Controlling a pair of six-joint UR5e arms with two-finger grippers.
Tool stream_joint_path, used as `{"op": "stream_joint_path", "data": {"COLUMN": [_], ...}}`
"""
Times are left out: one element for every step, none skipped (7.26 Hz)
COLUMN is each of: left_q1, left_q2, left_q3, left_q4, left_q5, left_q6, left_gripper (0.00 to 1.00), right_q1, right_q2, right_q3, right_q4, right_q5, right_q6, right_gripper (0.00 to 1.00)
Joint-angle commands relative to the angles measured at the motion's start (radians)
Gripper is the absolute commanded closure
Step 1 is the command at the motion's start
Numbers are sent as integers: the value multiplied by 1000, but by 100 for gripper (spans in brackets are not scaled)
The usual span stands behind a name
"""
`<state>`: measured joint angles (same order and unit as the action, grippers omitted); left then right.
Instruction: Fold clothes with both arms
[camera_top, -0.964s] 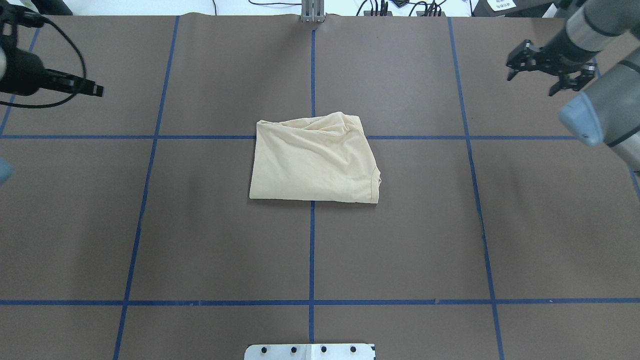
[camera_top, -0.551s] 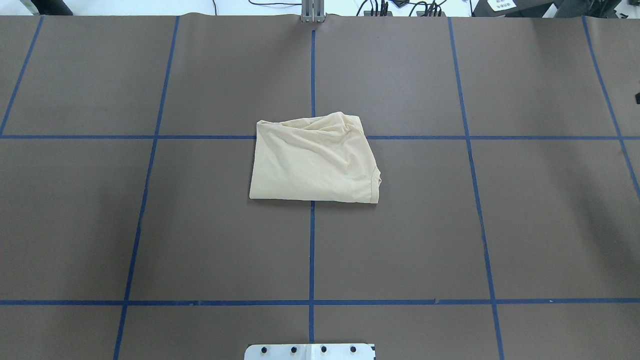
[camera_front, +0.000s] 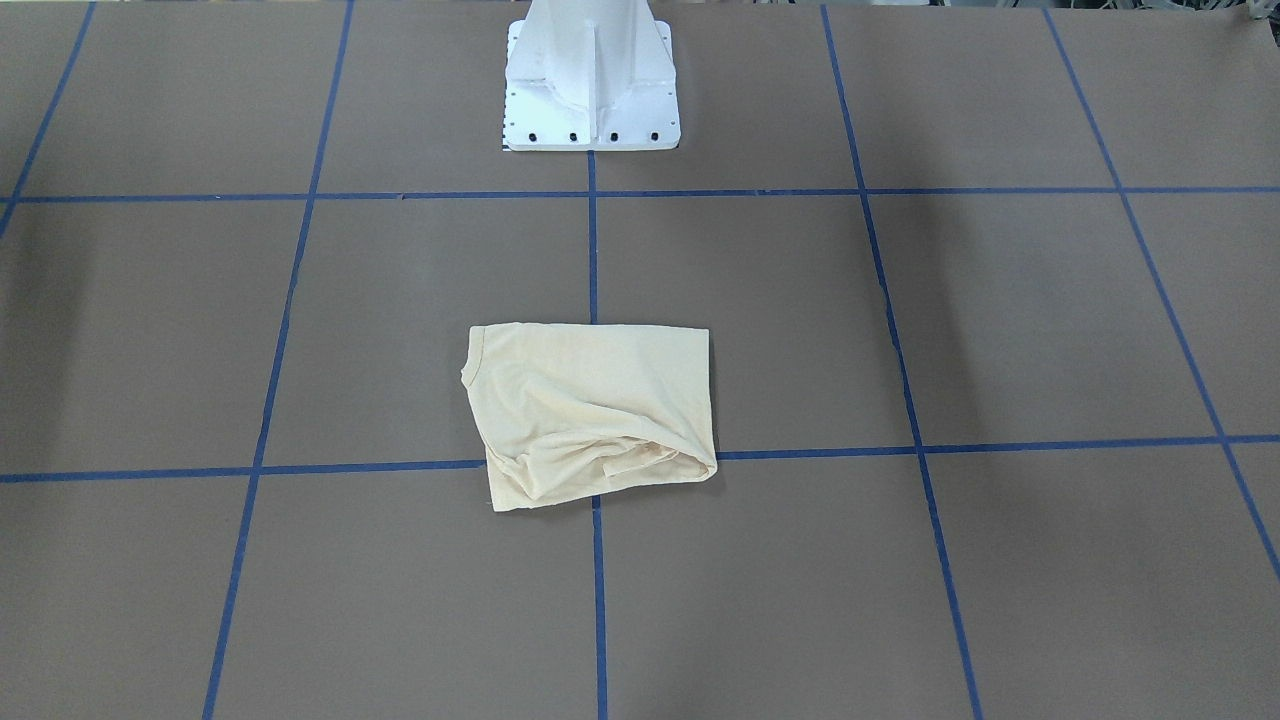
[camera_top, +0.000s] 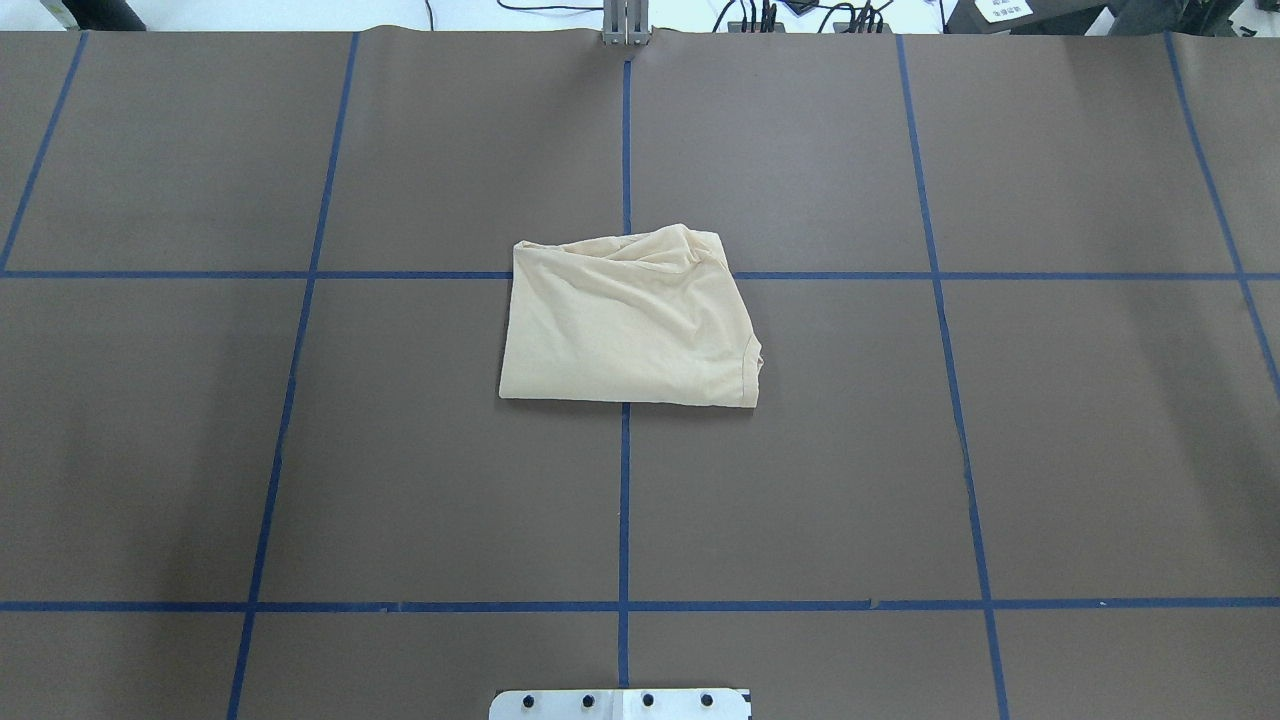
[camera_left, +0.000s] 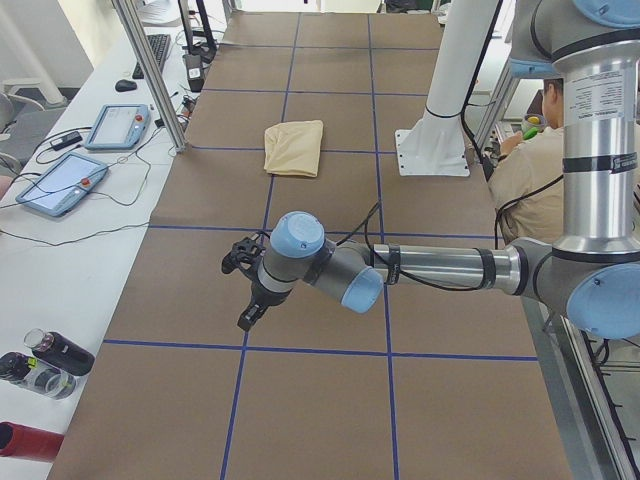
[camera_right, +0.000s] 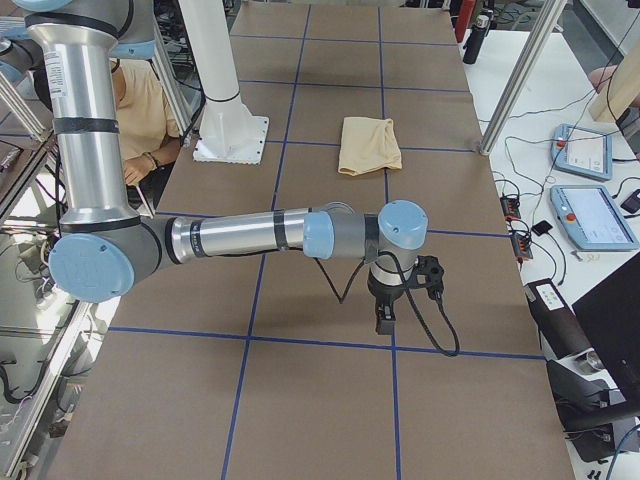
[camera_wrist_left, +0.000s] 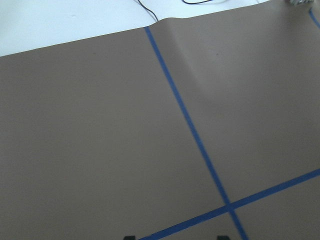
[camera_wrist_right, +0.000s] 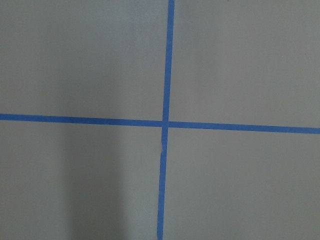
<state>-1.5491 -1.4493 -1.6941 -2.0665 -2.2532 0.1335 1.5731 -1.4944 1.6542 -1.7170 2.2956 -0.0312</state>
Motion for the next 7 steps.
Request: {"op": "stream_joint_path", "data": {"left_q1": [-2,-12,-11,-8,-8,-3,-2], "left_q2": [23,26,24,42,37,35,20], "left_q3": [-13,-79,-79,-93,-99,-110,-104], "left_q4": [34,90,130,134,128,126,131], "left_q5": [-76,-136,-132,-129,-115,-83,-80], "left_q6": [-29,-93,-145,-149,-144,-131,-138], "left_gripper": [0,0,0,0,0,0,0], "right_q1": [1,1,-1,-25,-24,-25,-25], "right_q2": [-6,-38,-43,-38,-56,-58,-55], "right_q3": [-1,-1,-8,-4,10,9,12], "right_q4": [-3,8,10,8,10,10,8], "right_q5": [18,22,36,9,2,5,11], "right_q6": [-3,-7,-19,-21,-21,-21,-19], "right_gripper": [0,0,0,0,0,0,0]}}
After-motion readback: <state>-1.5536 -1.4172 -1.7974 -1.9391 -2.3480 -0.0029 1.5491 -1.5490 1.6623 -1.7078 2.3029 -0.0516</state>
